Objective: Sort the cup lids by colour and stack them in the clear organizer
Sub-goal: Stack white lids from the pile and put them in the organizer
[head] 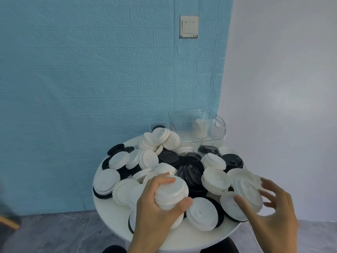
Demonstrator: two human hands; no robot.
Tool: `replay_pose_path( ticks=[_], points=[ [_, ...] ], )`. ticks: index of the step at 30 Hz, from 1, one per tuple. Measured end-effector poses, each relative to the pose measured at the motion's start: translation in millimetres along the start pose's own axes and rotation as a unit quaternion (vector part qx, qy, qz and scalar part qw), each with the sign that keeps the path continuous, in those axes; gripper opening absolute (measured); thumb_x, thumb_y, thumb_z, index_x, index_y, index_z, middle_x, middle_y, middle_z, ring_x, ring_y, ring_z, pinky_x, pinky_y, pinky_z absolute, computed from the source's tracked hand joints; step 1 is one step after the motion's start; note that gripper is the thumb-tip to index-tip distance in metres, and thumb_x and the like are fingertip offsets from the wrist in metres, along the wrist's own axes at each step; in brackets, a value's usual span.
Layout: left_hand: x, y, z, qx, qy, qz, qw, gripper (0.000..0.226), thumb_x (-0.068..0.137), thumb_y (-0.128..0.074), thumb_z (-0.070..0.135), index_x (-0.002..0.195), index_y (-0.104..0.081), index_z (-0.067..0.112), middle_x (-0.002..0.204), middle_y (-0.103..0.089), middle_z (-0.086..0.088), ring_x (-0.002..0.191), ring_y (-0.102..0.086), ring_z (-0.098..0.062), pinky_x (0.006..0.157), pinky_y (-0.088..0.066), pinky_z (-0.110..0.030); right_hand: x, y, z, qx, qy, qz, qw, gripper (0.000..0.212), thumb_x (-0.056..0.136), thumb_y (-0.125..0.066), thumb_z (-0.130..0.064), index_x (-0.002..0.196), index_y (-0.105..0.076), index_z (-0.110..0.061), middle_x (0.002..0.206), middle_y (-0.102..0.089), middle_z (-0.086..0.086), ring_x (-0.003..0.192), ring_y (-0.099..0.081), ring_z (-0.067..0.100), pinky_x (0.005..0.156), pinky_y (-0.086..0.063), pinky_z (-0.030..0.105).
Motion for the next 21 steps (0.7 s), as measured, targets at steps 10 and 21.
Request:
replay_pose_path(
  ticks=[10, 21],
  points=[
    [26, -18, 18, 0.012, -0.015, -0.005, 1.0, 0.069, 0.063, -0.094, 0.037, 0.118, -0.054, 0.046, 0.111, -0.071, 0.017, 0.103, -0.068, -0.009, 0.087, -0.059, -0.041, 15, -86, -100, 0.13, 0.152, -0.292, 0.935, 0.036, 0.071, -0.091, -0.024, 0.102, -0.074, -0.031, 0.113, -0.068, -0.01, 0.116, -0.06, 0.014, 0.086, -0.042, 0.012],
    [75, -16, 15, 0.007, -0.01, 0.024, 1.0, 0.073, 0.058, -0.088, 0.033, 0.121, -0.054, 0.049, 0.103, -0.074, 0.013, 0.097, -0.073, -0.016, 0.085, -0.061, -0.051, 44, -143, -122, 0.11, 0.131, -0.36, 0.917, 0.029, 0.07, -0.092, -0.03, 0.096, -0.079, -0.033, 0.108, -0.065, -0.017, 0.109, -0.062, 0.003, 0.098, -0.049, 0.03]
  ],
)
Point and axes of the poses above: each hand's wrist, its own x-axis towards the middle knuckle, its own y-axis out of the back of the hand, z = x × y, the point moved 6 cm from there along x, towards the middle knuckle
